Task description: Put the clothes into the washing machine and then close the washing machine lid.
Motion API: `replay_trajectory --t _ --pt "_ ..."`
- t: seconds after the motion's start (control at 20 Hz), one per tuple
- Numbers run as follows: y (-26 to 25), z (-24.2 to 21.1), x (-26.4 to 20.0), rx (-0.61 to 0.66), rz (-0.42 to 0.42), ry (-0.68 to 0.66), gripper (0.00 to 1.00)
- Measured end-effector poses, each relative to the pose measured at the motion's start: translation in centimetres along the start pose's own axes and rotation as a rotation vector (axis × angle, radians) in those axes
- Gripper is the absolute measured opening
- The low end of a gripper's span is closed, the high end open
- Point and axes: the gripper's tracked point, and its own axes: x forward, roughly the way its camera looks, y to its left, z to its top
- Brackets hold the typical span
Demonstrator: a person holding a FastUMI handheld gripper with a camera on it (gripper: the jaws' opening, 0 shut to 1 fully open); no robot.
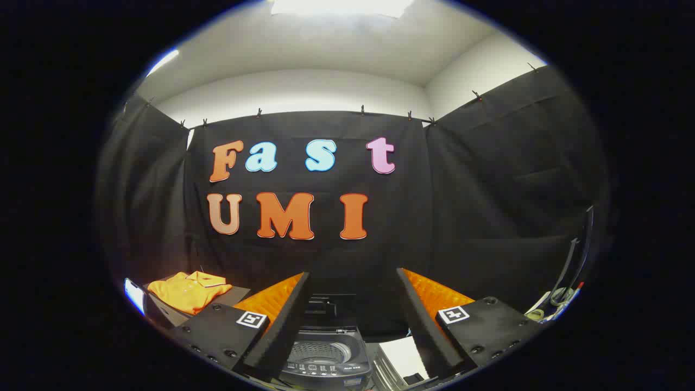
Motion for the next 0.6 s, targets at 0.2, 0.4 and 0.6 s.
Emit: replay_trajectory --t 0.2,0.4,0.6 --pt "0.75 0.01 -0.4 0.009 -0.002 -0.005 0.99" --pt "0.6 0.35 -0.66 0.004 -0.021 -0.012 0.99" --pt "0.51 -0.11 -0.84 0.024 -0.031 -0.01 0.99"
